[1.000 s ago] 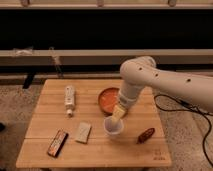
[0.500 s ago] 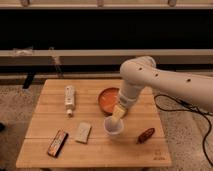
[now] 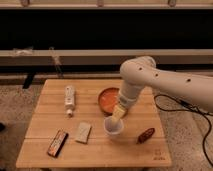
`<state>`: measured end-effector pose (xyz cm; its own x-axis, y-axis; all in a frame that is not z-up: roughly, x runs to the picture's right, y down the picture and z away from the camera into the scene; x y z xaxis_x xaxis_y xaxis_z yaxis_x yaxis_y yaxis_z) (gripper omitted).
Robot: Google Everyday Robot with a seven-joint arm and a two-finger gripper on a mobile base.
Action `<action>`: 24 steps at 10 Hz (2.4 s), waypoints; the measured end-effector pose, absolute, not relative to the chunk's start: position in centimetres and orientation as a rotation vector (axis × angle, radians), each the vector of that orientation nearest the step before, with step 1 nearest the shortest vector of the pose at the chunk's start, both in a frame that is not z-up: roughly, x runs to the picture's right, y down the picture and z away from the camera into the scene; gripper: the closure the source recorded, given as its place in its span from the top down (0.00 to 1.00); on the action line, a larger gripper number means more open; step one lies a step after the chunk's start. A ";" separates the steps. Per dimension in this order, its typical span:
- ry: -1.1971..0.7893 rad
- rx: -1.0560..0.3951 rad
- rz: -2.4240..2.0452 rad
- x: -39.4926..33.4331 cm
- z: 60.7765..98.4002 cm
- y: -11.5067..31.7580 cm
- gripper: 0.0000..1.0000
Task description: Place the white sponge in the ceramic bowl
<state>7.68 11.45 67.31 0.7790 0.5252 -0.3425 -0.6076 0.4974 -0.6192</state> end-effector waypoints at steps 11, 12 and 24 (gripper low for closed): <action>0.114 -0.795 0.687 7.7 67.3 11.4 0.80; 0.114 -0.795 0.687 7.7 67.3 11.4 0.80; -0.013 -0.782 0.459 -15.4 62.4 20.0 0.80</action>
<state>-15.40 20.03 62.38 0.9017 0.4032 -0.1562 -0.3937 0.6161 -0.6822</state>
